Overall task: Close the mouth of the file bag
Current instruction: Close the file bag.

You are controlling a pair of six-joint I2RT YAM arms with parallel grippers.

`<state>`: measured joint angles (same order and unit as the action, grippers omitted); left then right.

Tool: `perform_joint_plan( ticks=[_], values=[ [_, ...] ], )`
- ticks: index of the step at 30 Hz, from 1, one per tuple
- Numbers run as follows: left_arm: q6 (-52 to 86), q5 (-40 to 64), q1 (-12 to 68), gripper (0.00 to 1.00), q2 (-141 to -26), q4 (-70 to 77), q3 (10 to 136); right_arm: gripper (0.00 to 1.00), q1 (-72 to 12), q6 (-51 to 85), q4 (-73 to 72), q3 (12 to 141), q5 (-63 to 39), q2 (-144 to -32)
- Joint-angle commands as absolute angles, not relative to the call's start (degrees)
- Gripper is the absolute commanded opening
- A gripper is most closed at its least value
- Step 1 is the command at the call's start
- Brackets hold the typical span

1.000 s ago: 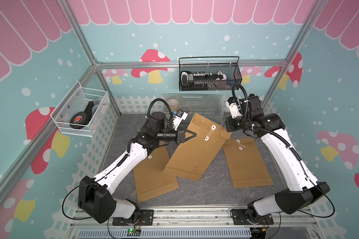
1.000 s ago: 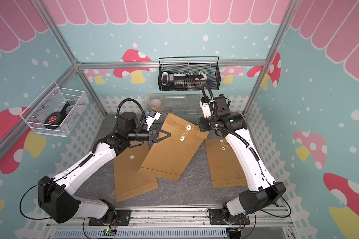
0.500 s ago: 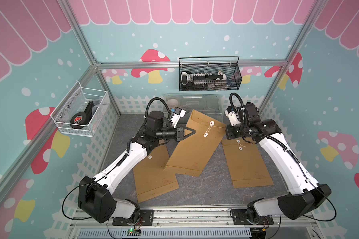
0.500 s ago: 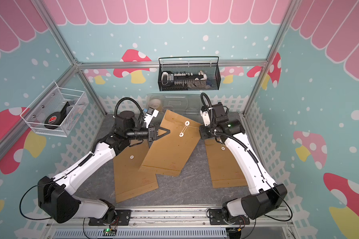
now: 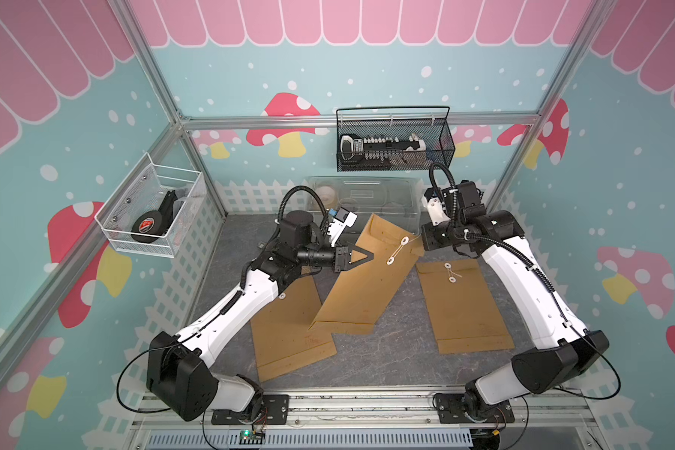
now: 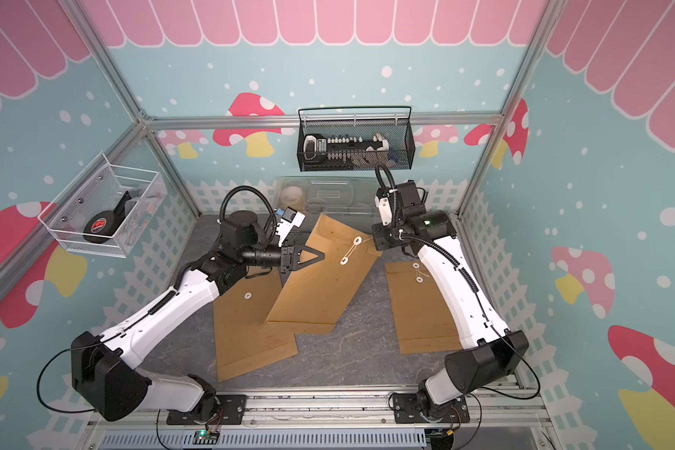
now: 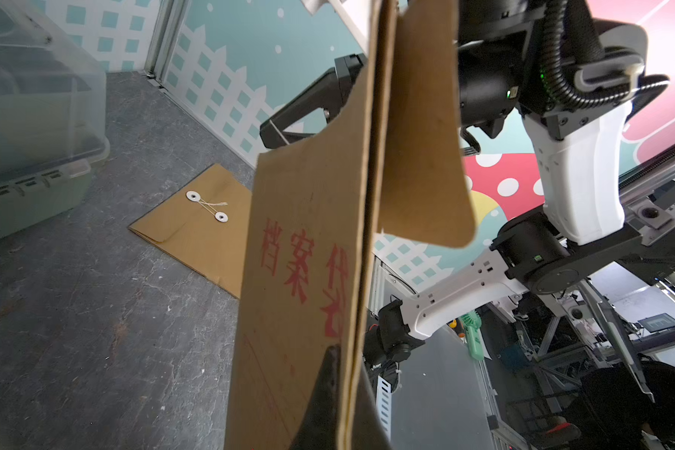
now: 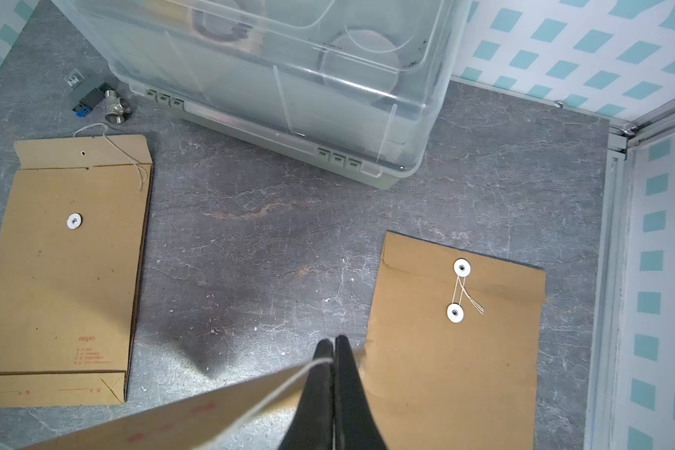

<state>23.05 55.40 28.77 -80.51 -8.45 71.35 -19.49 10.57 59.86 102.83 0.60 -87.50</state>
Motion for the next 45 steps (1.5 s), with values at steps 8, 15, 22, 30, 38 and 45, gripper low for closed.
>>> perform_joint_plan(
  ticks=[8, 15, 22, 30, 38, 45],
  values=[
    [20.54, 56.68, 29.50, 0.00, -79.75, -10.28, 73.70, 0.00, -22.70, 9.29, 63.65, 108.88, 2.24, -90.13],
    [20.36, 55.33, 29.36, 0.00, -81.26, -11.65, 74.09, 0.00, -23.99, 8.15, 65.70, 111.45, 5.82, -89.51],
    [21.01, 53.64, 29.44, 0.00, -83.14, -12.02, 74.54, 0.00, -29.27, 5.57, 70.88, 119.08, 14.72, -93.47],
    [21.47, 52.04, 29.35, 0.00, -84.10, -11.91, 73.84, 0.00, -33.85, 4.22, 74.47, 127.25, 21.82, -96.98],
    [22.35, 51.50, 29.35, 0.00, -84.45, -10.64, 73.13, 0.00, -37.94, 3.99, 76.59, 133.53, 24.11, -100.66],
    [25.33, 49.98, 27.74, 0.00, -83.72, -7.74, 71.69, 0.00, -40.84, 5.24, 78.90, 135.43, 22.92, -102.31]
  ],
)
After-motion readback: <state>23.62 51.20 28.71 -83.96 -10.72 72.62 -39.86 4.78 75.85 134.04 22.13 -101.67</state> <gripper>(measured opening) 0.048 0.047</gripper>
